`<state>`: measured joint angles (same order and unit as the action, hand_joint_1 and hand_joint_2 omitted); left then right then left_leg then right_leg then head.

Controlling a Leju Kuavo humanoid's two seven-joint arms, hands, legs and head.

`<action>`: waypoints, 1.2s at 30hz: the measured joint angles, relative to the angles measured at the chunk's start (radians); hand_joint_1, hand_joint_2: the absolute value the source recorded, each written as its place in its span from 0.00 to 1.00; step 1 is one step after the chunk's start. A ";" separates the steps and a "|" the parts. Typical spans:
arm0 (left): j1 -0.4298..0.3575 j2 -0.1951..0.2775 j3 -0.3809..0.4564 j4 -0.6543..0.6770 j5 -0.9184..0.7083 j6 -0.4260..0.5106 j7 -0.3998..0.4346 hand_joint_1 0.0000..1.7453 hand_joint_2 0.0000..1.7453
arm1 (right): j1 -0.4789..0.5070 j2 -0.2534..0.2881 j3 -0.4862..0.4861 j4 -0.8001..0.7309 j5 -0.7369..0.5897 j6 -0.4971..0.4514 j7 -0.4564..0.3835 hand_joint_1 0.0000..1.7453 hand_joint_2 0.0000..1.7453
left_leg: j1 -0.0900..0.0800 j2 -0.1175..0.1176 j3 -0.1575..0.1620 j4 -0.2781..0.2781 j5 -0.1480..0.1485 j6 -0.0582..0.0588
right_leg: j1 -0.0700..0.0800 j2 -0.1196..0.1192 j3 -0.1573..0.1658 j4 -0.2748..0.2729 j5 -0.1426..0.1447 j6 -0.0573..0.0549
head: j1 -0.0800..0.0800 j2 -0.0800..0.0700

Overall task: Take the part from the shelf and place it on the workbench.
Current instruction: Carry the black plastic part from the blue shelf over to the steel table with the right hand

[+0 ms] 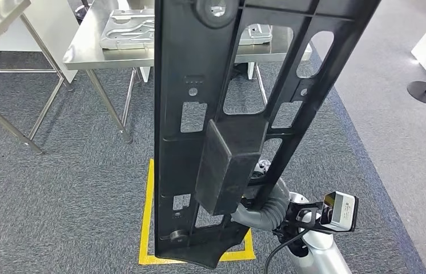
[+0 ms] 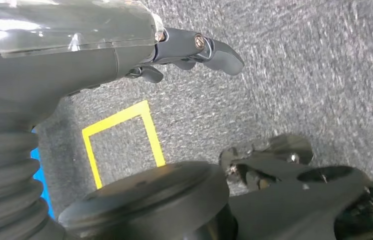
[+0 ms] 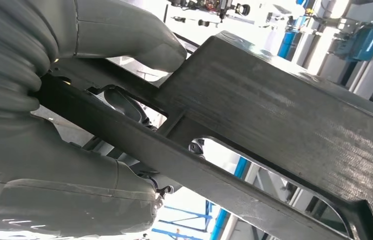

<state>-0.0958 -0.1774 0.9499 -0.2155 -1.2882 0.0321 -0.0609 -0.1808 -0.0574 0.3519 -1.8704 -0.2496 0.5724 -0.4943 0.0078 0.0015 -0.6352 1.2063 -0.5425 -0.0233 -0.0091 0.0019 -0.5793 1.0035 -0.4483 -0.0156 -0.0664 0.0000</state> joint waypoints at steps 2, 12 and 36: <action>0.004 0.000 0.000 0.000 -0.001 0.001 0.002 0.00 1.00 | 0.001 0.000 0.000 -0.003 0.000 0.000 0.000 0.98 1.00 | -0.002 0.000 0.065 -0.137 0.054 0.010 | 0.002 0.004 0.002 0.003 -0.002 0.005 | 0.000 0.000; 0.011 -0.004 0.000 0.000 -0.001 0.002 0.003 0.00 1.00 | 0.013 0.002 -0.009 -0.012 0.002 -0.001 -0.001 0.98 1.00 | 0.000 -0.003 0.088 -0.212 0.076 0.054 | -0.002 0.003 -0.118 0.239 -0.117 0.055 | 0.000 0.000; 0.011 -0.007 0.004 0.000 -0.009 0.001 -0.003 0.00 1.00 | 0.055 0.007 -0.024 -0.019 0.028 0.006 -0.025 0.98 1.00 | -0.006 -0.008 0.092 -0.200 0.060 0.030 | 0.005 0.002 -0.008 0.005 0.002 0.027 | 0.000 0.000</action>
<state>-0.0843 -0.1843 0.9541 -0.2155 -1.2973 0.0328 -0.0636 -0.1258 -0.0500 0.3281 -1.8898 -0.2217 0.5788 -0.5190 0.0021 -0.0069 -0.5430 1.0059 -0.4825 0.0065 -0.0037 0.0036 -0.5868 1.0081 -0.4460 0.0118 -0.0663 0.0000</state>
